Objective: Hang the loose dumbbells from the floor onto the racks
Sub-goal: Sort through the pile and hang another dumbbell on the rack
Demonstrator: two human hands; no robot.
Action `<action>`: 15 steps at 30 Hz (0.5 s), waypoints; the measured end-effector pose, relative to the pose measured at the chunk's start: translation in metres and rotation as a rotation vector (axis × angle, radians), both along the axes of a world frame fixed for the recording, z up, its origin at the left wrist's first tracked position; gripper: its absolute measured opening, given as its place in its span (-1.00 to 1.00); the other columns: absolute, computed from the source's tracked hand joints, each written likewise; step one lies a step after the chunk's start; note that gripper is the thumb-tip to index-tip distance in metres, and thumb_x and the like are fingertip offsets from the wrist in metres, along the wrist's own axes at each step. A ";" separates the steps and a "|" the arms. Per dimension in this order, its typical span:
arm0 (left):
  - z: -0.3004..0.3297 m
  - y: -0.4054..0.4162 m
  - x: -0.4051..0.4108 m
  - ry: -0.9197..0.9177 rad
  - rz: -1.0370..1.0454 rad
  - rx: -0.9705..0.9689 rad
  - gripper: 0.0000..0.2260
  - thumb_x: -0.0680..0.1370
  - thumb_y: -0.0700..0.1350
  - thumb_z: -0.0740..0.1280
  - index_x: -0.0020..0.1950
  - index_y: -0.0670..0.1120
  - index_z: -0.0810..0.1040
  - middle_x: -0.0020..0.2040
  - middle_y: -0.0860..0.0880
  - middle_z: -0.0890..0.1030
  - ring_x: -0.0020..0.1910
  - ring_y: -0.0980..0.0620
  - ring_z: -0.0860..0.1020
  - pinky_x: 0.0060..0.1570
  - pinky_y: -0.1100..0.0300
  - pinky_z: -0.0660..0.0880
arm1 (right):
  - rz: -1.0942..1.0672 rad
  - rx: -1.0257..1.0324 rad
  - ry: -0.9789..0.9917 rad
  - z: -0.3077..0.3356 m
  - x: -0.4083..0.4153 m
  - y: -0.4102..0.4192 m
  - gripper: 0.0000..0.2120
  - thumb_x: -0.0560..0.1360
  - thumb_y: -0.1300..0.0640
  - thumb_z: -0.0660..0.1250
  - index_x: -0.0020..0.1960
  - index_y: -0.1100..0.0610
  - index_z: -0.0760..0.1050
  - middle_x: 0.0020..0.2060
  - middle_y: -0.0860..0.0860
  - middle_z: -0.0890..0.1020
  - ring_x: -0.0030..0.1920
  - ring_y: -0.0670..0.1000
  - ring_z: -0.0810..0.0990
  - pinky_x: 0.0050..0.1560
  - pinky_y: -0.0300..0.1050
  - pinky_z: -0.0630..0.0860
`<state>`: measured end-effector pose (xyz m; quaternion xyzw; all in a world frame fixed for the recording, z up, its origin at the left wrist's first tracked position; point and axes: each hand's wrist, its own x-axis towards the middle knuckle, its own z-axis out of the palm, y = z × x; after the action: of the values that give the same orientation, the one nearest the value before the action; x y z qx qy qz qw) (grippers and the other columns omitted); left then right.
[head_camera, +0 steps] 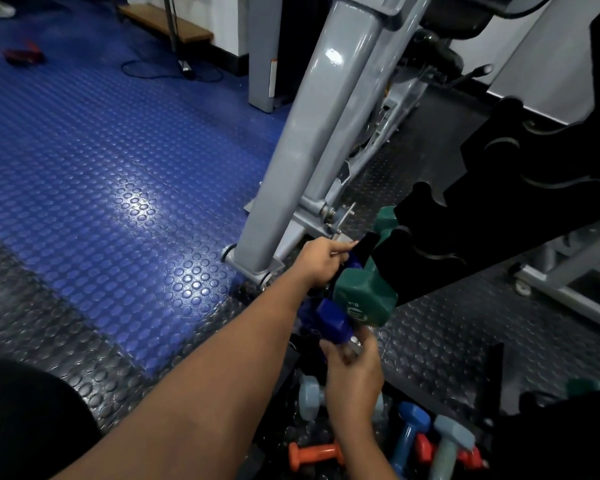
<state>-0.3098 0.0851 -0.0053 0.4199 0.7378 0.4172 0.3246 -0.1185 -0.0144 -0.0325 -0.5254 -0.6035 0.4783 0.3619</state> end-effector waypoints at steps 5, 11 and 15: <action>-0.005 -0.006 -0.003 0.095 -0.071 0.014 -0.64 0.67 -0.17 0.34 0.47 0.01 0.55 0.43 0.08 0.55 0.41 0.14 0.48 0.34 0.40 0.30 | 0.104 0.320 -0.257 0.006 0.003 0.004 -0.58 0.52 0.25 0.49 0.35 0.02 0.56 0.09 -0.27 0.51 0.03 -0.22 0.57 0.13 -0.30 0.54; -0.029 -0.005 0.002 0.142 -0.113 0.016 -0.60 0.64 -0.09 0.33 0.49 -0.01 0.53 0.49 -0.03 0.50 0.50 0.01 0.44 0.52 0.11 0.34 | 0.169 0.554 -0.364 -0.009 0.012 -0.001 -0.55 0.56 0.19 0.45 0.41 -0.08 0.56 0.35 -0.01 0.44 0.20 -0.25 0.45 0.29 -0.46 0.40; -0.034 -0.007 0.000 0.102 -0.107 0.045 -0.56 0.63 -0.12 0.36 0.53 -0.04 0.49 0.56 -0.02 0.41 0.51 0.04 0.42 0.51 0.17 0.35 | 0.173 0.519 -0.259 -0.012 0.005 0.000 -0.51 0.56 0.28 0.45 0.36 -0.16 0.57 0.29 -0.03 0.50 0.25 -0.09 0.57 0.35 -0.54 0.30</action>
<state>-0.3101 0.0782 -0.0388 0.4868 0.7201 0.3938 0.2990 -0.1131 -0.0141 -0.0443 -0.4186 -0.7891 0.2664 0.3621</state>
